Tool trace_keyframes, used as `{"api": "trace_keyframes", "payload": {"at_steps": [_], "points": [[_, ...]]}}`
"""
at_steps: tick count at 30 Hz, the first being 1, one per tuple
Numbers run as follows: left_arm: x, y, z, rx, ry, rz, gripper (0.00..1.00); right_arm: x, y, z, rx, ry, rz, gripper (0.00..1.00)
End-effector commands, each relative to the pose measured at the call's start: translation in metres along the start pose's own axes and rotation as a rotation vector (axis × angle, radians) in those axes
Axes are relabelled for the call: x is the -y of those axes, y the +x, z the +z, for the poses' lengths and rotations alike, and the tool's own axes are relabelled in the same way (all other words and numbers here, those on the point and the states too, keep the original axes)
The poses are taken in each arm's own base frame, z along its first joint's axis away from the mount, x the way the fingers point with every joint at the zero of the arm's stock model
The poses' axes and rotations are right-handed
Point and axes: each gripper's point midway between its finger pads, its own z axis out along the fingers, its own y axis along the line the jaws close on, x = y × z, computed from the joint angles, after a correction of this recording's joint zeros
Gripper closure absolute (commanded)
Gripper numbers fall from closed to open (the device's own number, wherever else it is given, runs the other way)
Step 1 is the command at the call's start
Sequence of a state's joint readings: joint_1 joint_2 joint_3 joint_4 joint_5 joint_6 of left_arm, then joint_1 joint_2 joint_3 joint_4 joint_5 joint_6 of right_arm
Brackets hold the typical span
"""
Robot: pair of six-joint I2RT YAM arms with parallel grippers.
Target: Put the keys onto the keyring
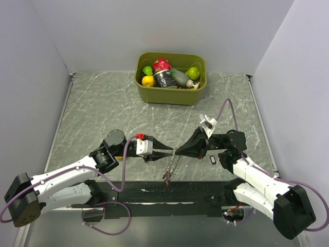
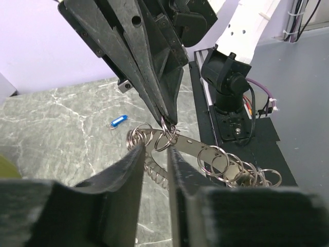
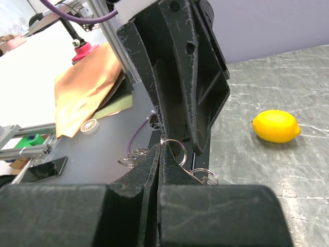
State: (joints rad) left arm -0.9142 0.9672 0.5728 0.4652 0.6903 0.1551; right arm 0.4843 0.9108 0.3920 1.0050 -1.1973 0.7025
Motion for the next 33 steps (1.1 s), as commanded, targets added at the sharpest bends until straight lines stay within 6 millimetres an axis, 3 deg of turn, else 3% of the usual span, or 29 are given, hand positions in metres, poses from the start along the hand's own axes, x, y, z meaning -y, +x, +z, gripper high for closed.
{"api": "trace_keyframes", "payload": {"at_steps": [1, 8, 20, 29, 33], "points": [[-0.006, -0.032, 0.006, 0.080, 0.005, 0.076, 0.78, -0.005, -0.011, 0.001, 0.037, -0.015, -0.079, 1.00], [0.002, -0.036, 0.005, 0.100, 0.048, 0.095, 0.99, 0.000, -0.005, 0.000, 0.031, -0.001, -0.061, 1.00], [-0.004, -0.038, 0.009, 0.088, 0.023, 0.022, 0.99, 0.003, 0.003, 0.000, 0.013, -0.009, -0.040, 1.00], [-0.017, -0.005, 0.027, -0.039, 0.002, -0.147, 0.99, 0.000, 0.000, -0.002, 0.019, 0.006, -0.073, 1.00], [-0.016, 0.000, 0.030, -0.051, 0.015, -0.180, 0.99, 0.000, 0.001, -0.003, 0.011, 0.015, -0.076, 1.00]]}}
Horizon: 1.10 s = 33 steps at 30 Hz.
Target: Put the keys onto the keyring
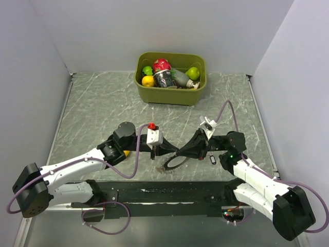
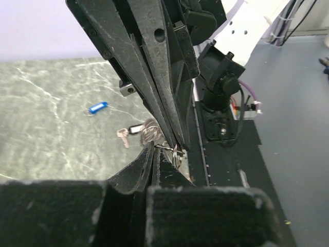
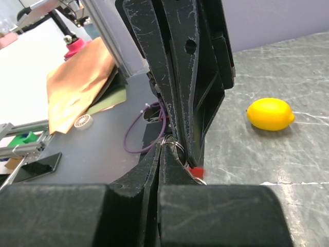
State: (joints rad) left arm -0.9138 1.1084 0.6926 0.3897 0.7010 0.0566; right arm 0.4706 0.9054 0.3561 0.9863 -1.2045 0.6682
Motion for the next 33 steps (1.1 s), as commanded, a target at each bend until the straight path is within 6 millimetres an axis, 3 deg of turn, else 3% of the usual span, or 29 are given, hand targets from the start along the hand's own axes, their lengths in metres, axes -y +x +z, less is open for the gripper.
{"api": "trace_keyframes", "payload": {"at_steps": [1, 14, 33], "points": [[-0.004, -0.013, 0.008, 0.024, 0.001, -0.023, 0.99, -0.006, -0.012, 0.002, 0.025, -0.003, -0.084, 1.00], [-0.002, -0.017, -0.004, 0.032, -0.042, 0.002, 0.99, -0.006, -0.013, 0.002, 0.033, -0.005, -0.094, 1.00], [-0.003, 0.003, -0.019, 0.000, -0.113, 0.001, 0.99, 0.007, -0.015, 0.002, 0.075, 0.066, -0.046, 1.00]]}}
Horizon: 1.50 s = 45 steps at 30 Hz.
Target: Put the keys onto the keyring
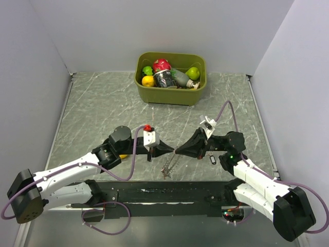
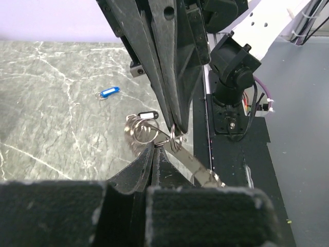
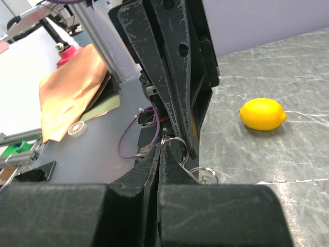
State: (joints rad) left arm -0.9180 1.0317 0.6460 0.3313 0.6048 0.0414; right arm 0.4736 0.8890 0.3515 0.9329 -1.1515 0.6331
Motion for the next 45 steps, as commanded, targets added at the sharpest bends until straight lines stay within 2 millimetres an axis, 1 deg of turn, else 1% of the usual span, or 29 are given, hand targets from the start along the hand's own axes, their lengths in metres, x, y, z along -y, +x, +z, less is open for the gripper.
{"api": "trace_keyframes", "payload": {"at_steps": [1, 7, 14, 16, 17, 19, 20, 23, 26, 30, 32, 35, 36, 39, 45], "points": [[0.000, -0.005, -0.006, 0.033, -0.023, 0.034, 0.99, -0.001, -0.014, 0.003, 0.057, 0.019, -0.043, 1.00], [0.002, -0.005, -0.015, 0.036, -0.050, 0.036, 0.99, 0.003, -0.017, 0.003, 0.069, 0.036, -0.028, 1.00], [0.002, 0.004, -0.016, 0.014, -0.053, 0.019, 0.99, 0.001, -0.019, 0.004, 0.077, 0.028, -0.027, 1.00], [0.000, 0.003, -0.017, 0.013, -0.068, 0.019, 0.99, 0.001, -0.019, 0.004, 0.073, 0.025, -0.027, 1.00], [0.000, 0.001, -0.018, 0.015, -0.074, 0.019, 0.96, 0.000, -0.019, 0.004, 0.073, 0.023, -0.033, 1.00], [0.000, -0.005, -0.021, 0.027, -0.082, 0.035, 0.85, 0.001, -0.018, 0.004, 0.069, 0.024, -0.033, 1.00], [0.002, -0.008, -0.022, 0.037, -0.073, 0.044, 0.75, 0.001, -0.018, 0.004, 0.068, 0.026, -0.035, 1.00], [0.014, -0.021, -0.026, 0.090, -0.024, 0.082, 0.58, 0.000, -0.019, 0.003, 0.071, 0.027, -0.041, 1.00], [0.026, -0.029, -0.028, 0.126, 0.036, 0.100, 0.50, -0.001, -0.020, 0.003, 0.069, 0.024, -0.044, 1.00], [0.024, -0.025, -0.022, 0.106, 0.049, 0.078, 0.50, -0.002, -0.021, 0.004, 0.069, 0.017, -0.046, 1.00], [0.026, -0.027, -0.019, 0.104, 0.069, 0.077, 0.53, -0.003, -0.021, 0.004, 0.068, 0.014, -0.047, 1.00], [0.024, -0.028, -0.013, 0.105, 0.082, 0.060, 0.54, -0.002, -0.021, 0.004, 0.066, 0.017, -0.048, 1.00], [0.021, -0.024, -0.009, 0.090, 0.081, 0.048, 0.55, -0.004, -0.021, 0.003, 0.067, 0.014, -0.050, 1.00], [0.018, -0.023, -0.005, 0.078, 0.082, 0.041, 0.56, -0.005, -0.020, 0.003, 0.065, 0.016, -0.054, 1.00], [0.014, -0.030, -0.003, 0.106, 0.061, 0.050, 0.57, -0.005, -0.018, 0.001, 0.056, 0.028, -0.061, 1.00]]}}
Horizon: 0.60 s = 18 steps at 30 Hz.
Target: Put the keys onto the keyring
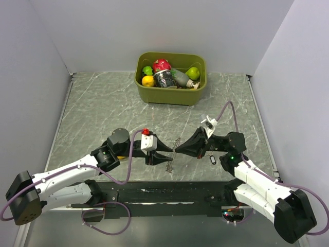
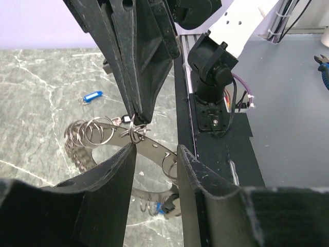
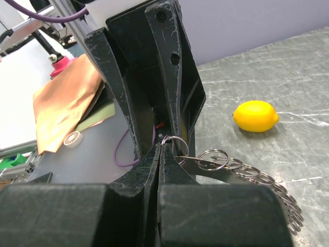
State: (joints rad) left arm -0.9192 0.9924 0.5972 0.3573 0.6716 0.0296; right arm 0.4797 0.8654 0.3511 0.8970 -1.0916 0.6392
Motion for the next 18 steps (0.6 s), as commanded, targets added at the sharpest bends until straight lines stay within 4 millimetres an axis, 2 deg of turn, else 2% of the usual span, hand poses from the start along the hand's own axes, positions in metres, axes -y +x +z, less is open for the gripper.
{"api": "trace_keyframes", "payload": {"at_steps": [1, 9, 10, 15, 16, 18], "points": [[-0.0050, -0.0348, 0.0042, 0.090, -0.010, 0.057, 0.58, -0.0084, -0.0121, -0.0001, 0.027, -0.016, -0.083, 1.00], [-0.0122, -0.0372, 0.0070, 0.094, -0.036, 0.055, 0.68, -0.0098, -0.0116, -0.0002, 0.023, -0.025, -0.084, 1.00], [-0.0128, -0.0378, 0.0071, 0.095, -0.037, 0.057, 0.74, -0.0100, -0.0112, 0.0000, 0.023, -0.027, -0.085, 1.00], [-0.0116, -0.0401, 0.0091, 0.102, -0.021, 0.060, 0.89, -0.0093, -0.0098, -0.0003, 0.019, -0.026, -0.077, 1.00], [-0.0108, -0.0403, 0.0096, 0.103, -0.017, 0.061, 0.95, -0.0092, -0.0092, -0.0002, 0.019, -0.026, -0.077, 1.00], [-0.0107, -0.0395, 0.0103, 0.099, -0.012, 0.063, 0.99, -0.0090, -0.0087, -0.0007, 0.019, -0.024, -0.075, 1.00]]}}
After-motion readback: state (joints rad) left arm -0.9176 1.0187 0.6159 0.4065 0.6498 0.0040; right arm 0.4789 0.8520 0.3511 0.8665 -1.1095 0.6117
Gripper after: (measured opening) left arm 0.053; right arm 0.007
